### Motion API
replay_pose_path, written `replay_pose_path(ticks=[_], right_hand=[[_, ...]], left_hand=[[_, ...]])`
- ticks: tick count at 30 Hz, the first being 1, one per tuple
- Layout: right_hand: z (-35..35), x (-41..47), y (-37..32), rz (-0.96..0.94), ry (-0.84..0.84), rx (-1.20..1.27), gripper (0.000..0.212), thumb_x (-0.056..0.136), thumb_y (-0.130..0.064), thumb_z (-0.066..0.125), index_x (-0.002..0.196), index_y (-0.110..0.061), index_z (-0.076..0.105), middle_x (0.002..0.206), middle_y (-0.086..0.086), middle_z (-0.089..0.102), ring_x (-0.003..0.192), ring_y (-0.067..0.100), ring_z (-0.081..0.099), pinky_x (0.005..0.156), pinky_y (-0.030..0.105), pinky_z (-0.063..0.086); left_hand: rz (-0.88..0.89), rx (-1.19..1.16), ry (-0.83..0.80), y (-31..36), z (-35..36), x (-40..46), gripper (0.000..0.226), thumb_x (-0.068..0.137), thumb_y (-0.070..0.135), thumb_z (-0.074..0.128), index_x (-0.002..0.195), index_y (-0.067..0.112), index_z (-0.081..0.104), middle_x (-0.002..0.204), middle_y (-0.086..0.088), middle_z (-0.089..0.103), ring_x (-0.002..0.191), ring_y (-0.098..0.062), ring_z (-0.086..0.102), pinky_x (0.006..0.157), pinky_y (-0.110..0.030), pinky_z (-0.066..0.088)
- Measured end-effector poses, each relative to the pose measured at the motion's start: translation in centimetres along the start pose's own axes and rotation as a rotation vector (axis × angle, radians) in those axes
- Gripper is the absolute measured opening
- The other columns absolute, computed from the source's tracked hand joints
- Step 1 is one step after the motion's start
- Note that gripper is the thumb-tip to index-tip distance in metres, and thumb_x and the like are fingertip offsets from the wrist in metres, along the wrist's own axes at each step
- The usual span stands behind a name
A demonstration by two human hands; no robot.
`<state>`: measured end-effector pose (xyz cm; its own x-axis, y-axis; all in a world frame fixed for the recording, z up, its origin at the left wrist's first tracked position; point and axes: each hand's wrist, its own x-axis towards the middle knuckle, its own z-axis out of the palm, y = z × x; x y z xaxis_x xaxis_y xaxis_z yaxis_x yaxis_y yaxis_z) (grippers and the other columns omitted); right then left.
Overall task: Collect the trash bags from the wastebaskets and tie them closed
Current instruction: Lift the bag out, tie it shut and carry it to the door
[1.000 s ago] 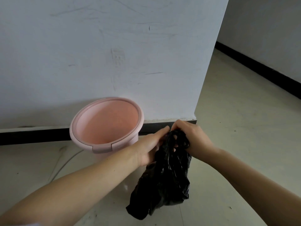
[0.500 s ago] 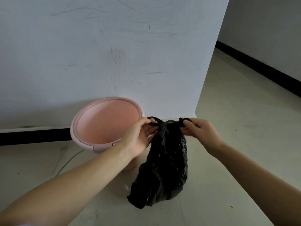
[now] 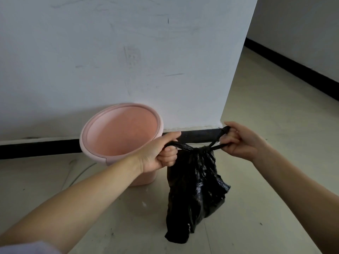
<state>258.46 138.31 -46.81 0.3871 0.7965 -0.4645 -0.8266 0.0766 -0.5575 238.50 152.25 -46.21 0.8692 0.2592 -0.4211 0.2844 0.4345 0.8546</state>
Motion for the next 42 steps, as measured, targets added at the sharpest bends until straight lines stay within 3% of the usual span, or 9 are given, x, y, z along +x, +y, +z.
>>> replay_pose_path(ticks=[4,12,22,28,31,34,37,39,42], right_hand=[[-4.6,1.9,0.5,0.047,0.259,-0.140,0.063,0.089,-0.017,0.045,0.030,-0.017,0.024,0.026,-0.004,0.016,0.020,0.009,0.017,0.026,0.016,0.012],[-12.3,2.2,1.1,0.049,0.526,-0.213,0.040,0.094,-0.015,0.036,0.057,-0.020,0.021,0.023,-0.005,0.016,0.016,0.008,0.016,0.023,0.017,0.010],[-14.9,2.1,2.9,0.147,0.594,-0.363,0.044,0.092,-0.011,0.036,0.052,-0.019,0.022,0.023,-0.004,0.016,0.016,0.009,0.016,0.023,0.011,0.010],[-15.5,2.4,2.6,0.169,0.573,-0.343,0.038,0.092,-0.012,0.036,0.059,-0.021,0.021,0.023,-0.006,0.017,0.016,0.008,0.017,0.023,0.010,0.010],[-14.6,1.9,1.0,0.185,0.449,-0.200,0.035,0.095,-0.022,0.037,0.061,-0.020,0.029,0.024,-0.005,0.020,0.018,0.006,0.021,0.024,0.017,0.016],[-9.9,1.2,0.4,0.155,0.226,-0.213,0.028,0.096,-0.034,0.041,0.084,-0.014,0.056,0.034,-0.006,0.037,0.031,0.003,0.040,0.052,0.018,0.036],[-3.5,0.3,1.7,0.137,-0.043,-0.625,0.021,0.096,-0.028,0.048,0.106,-0.014,0.060,0.076,0.001,0.069,0.074,0.010,0.068,0.083,0.029,0.048],[-0.1,-0.7,3.3,0.108,-0.266,-1.009,0.025,0.093,-0.014,0.053,0.118,-0.014,0.057,0.109,0.002,0.069,0.104,0.010,0.064,0.093,0.030,0.047],[2.7,-2.3,5.5,0.021,-0.542,-1.374,0.024,0.085,-0.001,0.054,0.107,-0.006,0.059,0.100,0.002,0.065,0.094,0.009,0.059,0.089,0.031,0.048]], left_hand=[[-0.092,0.311,-0.035,-2.2,-0.5,-0.5,0.058,0.092,0.034,0.050,0.041,0.021,0.025,0.035,0.007,0.018,0.033,-0.007,0.015,0.041,-0.019,0.018],[-0.274,0.426,0.062,-6.3,-7.6,-3.6,0.057,0.096,0.026,0.046,0.046,0.021,0.021,0.038,0.006,0.015,0.037,-0.011,0.014,0.047,-0.024,0.021],[-0.339,0.310,0.423,-9.0,-13.9,-5.7,0.047,0.094,0.024,0.044,0.054,0.022,0.019,0.042,0.007,0.010,0.035,-0.010,0.010,0.044,-0.023,0.014],[-0.326,0.379,0.419,-8.8,-12.9,-5.8,0.052,0.095,0.024,0.046,0.050,0.024,0.021,0.043,0.006,0.010,0.036,-0.011,0.010,0.048,-0.025,0.014],[-0.264,0.810,0.149,-8.0,-9.2,-5.5,0.056,0.094,0.035,0.053,0.043,0.023,0.032,0.046,0.006,0.021,0.039,-0.011,0.021,0.046,-0.023,0.018],[-0.103,1.253,-0.067,-6.8,-4.7,-4.5,0.034,0.087,0.032,0.062,0.058,0.019,0.050,0.052,0.009,0.038,0.047,-0.003,0.037,0.050,-0.023,0.026],[0.179,1.573,-0.081,-4.3,-0.4,-3.1,0.024,0.085,0.025,0.055,0.066,0.021,0.042,0.062,0.004,0.047,0.061,-0.015,0.043,0.059,-0.030,0.034],[0.405,1.712,0.017,-2.7,1.8,-2.3,0.007,0.087,0.024,0.050,0.083,0.019,0.050,0.082,0.001,0.057,0.076,-0.023,0.052,0.063,-0.033,0.038],[0.641,1.682,0.136,-1.7,3.2,-1.1,0.017,0.086,0.013,0.050,0.103,0.009,0.052,0.101,-0.008,0.056,0.091,-0.027,0.054,0.065,-0.035,0.035]])
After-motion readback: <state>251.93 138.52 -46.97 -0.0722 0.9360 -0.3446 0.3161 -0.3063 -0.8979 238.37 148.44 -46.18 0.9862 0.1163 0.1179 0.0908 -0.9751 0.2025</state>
